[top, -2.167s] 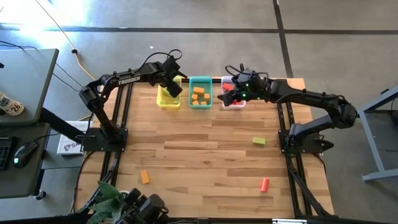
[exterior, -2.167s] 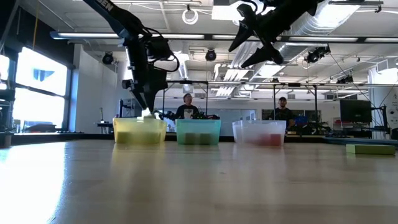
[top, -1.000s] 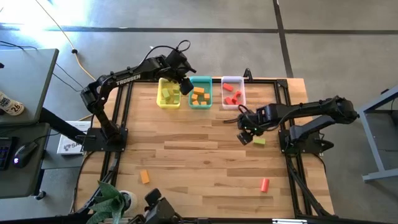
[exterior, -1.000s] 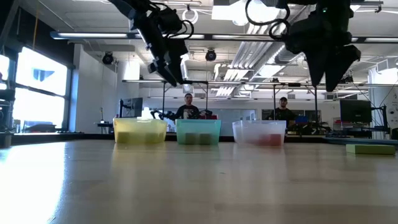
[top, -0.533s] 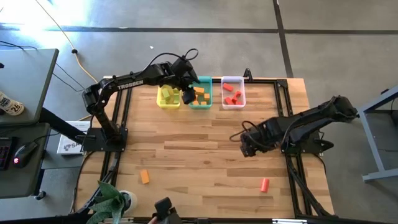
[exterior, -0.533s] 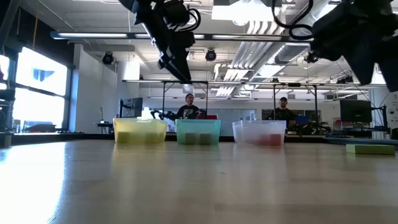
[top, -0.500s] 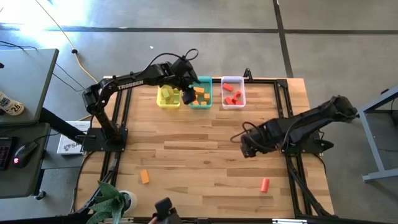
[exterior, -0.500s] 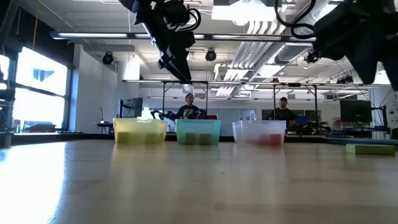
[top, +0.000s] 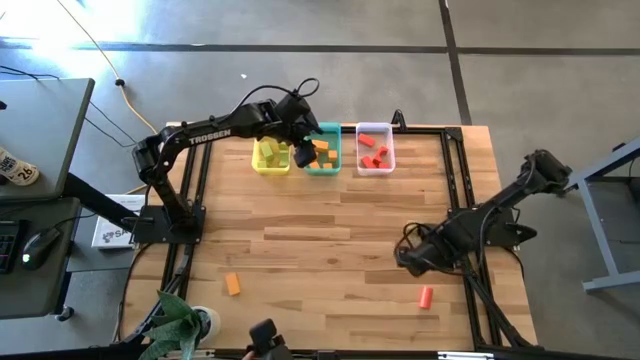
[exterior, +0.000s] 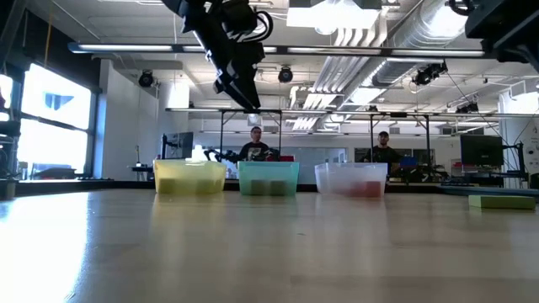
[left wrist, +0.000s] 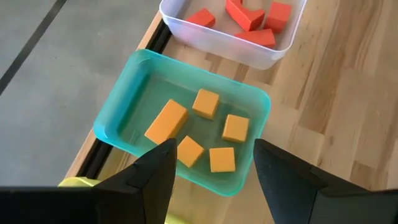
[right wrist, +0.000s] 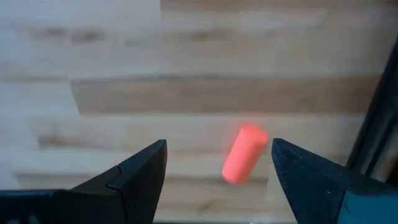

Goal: Sort & place blocks by color
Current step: Put the orange block into the white bin

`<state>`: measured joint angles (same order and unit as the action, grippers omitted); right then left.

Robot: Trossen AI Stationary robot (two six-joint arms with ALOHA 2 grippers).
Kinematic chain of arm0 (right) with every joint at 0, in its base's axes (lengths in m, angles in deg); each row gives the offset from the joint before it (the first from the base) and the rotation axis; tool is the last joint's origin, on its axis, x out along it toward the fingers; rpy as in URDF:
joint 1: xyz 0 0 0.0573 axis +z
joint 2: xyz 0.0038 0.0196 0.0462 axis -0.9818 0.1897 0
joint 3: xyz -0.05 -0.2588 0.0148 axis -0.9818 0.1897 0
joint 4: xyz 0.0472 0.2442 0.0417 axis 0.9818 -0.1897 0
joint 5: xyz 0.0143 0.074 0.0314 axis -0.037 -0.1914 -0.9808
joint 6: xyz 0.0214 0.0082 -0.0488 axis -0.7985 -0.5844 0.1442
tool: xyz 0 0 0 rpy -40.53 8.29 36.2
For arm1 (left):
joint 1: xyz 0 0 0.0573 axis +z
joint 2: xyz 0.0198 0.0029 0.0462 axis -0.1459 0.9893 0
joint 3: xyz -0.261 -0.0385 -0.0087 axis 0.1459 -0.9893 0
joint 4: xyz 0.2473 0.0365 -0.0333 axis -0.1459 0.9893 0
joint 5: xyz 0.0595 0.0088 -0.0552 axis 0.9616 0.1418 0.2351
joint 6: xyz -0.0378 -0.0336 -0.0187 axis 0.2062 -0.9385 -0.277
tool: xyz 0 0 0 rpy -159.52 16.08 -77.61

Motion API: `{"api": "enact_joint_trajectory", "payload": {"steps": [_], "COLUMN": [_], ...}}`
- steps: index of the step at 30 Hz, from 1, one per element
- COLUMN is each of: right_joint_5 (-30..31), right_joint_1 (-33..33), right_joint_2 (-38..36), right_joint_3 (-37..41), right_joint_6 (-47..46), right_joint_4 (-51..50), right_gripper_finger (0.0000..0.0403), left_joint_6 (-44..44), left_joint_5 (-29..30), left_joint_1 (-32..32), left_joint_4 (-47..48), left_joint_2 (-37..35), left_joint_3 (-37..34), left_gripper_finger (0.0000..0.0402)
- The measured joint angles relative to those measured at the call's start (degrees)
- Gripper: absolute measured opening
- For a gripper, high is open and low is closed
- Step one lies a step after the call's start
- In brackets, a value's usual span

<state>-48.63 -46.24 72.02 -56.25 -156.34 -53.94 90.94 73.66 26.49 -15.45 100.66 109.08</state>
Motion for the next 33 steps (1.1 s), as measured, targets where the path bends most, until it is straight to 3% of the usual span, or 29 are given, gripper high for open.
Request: {"api": "enact_joint_trajectory", "payload": {"steps": [5,18,33], "right_joint_5": [-0.9,-0.1,-1.5], "right_joint_1": [4.1,12.6,15.4], "right_joint_2": [0.0,6.4,19.8], "right_joint_3": [0.0,0.0,0.0], "right_joint_6": [-2.7,-11.1,-11.7], "right_joint_4": [4.9,6.1,11.6], "right_gripper_finger": [0.0277,0.0277,0.0277], "left_joint_6": [-2.7,-9.7,-10.1], "left_joint_5": [0.0,0.0,0.0], "left_joint_1": [-0.5,-3.3,-9.4], "left_joint_4": [0.0,0.0,0.0], "left_joint_2": [0.0,0.0,0.0], "left_joint_3": [0.0,0.0,0.0], "left_gripper_finger": [0.0200,0.0200,0.0200]}}
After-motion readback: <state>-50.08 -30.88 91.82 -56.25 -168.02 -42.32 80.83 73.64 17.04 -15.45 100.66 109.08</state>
